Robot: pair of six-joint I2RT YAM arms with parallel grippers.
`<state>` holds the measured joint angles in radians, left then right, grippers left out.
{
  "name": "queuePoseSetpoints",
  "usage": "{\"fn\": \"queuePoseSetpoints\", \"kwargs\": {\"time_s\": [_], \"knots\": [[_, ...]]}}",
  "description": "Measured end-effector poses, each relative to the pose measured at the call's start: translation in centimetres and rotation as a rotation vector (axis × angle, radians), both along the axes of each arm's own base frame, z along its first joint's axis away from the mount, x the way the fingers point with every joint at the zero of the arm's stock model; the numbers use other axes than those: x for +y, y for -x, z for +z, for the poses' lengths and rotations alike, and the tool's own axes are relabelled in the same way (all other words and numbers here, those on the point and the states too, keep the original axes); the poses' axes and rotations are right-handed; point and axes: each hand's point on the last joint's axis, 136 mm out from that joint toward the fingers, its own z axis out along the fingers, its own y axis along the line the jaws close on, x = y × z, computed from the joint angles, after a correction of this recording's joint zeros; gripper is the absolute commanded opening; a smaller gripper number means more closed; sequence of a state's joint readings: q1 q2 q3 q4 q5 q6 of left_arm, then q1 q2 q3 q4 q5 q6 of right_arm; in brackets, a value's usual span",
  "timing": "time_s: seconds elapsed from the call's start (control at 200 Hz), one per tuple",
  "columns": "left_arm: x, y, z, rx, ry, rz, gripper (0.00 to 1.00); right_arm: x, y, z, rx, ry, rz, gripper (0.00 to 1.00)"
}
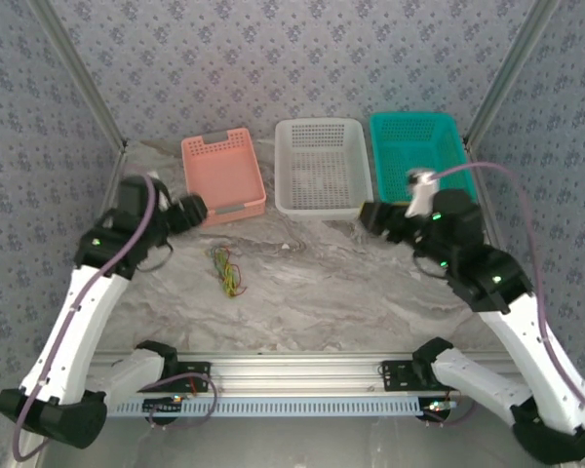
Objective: Untangle the cables
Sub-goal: Untie the cable.
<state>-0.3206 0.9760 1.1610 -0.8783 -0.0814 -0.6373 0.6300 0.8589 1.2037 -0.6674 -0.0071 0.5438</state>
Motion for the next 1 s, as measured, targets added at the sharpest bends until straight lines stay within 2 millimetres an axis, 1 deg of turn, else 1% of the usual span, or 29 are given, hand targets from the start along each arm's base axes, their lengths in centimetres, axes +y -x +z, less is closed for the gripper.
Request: {"fn": "queuePoseSetpoints", "kwargs": {"time_s": [0.02, 0.07, 0.105, 0.17, 0.23, 0.3, 0.335, 0.37, 0.435, 0.535, 0.705, 0.794, 0.839, 0.859, 0.924, 0.999], "knots": [[0.0, 1.1, -2.0, 0.056, -0.008, -0.003, 0.77, 1.2, 0.9, -1.1, 0.026, 0.015, 0.044, 0.67], [0.3, 3.6, -5.9, 0.169, -0.015, 0.012, 0.71, 4.1, 3.1, -3.9, 0.083, 0.062, 0.141, 0.67], [0.6, 5.0, -8.0, 0.223, -0.015, 0.022, 0.69, 6.0, 4.8, -6.1, 0.119, 0.104, 0.203, 0.66], [0.6, 7.0, -11.5, 0.303, -0.002, 0.034, 0.69, 8.6, 6.8, -10.1, 0.181, 0.176, 0.277, 0.64], [0.0, 7.9, -14.0, 0.363, 0.011, 0.026, 0.69, 10.6, 7.7, -13.7, 0.236, 0.237, 0.31, 0.62], [-0.8, 7.9, -15.9, 0.416, 0.024, 0.016, 0.69, 12.3, 8.3, -17.6, 0.305, 0.308, 0.32, 0.62], [-1.3, 7.4, -16.5, 0.428, 0.036, 0.013, 0.67, 13.0, 8.6, -18.9, 0.325, 0.33, 0.326, 0.62], [-1.9, 6.6, -17.2, 0.439, 0.046, 0.011, 0.64, 13.7, 8.8, -19.7, 0.337, 0.341, 0.33, 0.62], [-2.9, 5.1, -18.0, 0.438, 0.066, 0.008, 0.6, 14.9, 9.0, -20.3, 0.341, 0.333, 0.34, 0.61], [-3.9, 3.4, -19.2, 0.437, 0.079, -0.001, 0.55, 16.2, 9.1, -20.4, 0.34, 0.313, 0.35, 0.61], [-4.7, 1.7, -21.0, 0.444, 0.08, -0.005, 0.52, 17.8, 8.5, -20.3, 0.332, 0.267, 0.345, 0.61], [-5.1, 1.1, -21.8, 0.443, 0.084, -0.007, 0.45, 18.3, 8.2, -20.5, 0.341, 0.25, 0.342, 0.61], [-5.2, 0.8, -22.3, 0.444, 0.086, -0.007, 0.39, 18.4, 8.1, -20.5, 0.345, 0.241, 0.339, 0.61], [-5.3, 0.7, -22.6, 0.445, 0.087, -0.01, 0.34, 18.5, 8.0, -20.6, 0.347, 0.237, 0.338, 0.62], [-5.6, 0.6, -23.3, 0.449, 0.095, -0.017, 0.22, 18.6, 7.7, -20.5, 0.349, 0.224, 0.33, 0.62], [-6.0, 0.4, -23.7, 0.442, 0.115, -0.024, 0.03, 18.8, 7.3, -20.4, 0.35, 0.204, 0.324, 0.61]]}}
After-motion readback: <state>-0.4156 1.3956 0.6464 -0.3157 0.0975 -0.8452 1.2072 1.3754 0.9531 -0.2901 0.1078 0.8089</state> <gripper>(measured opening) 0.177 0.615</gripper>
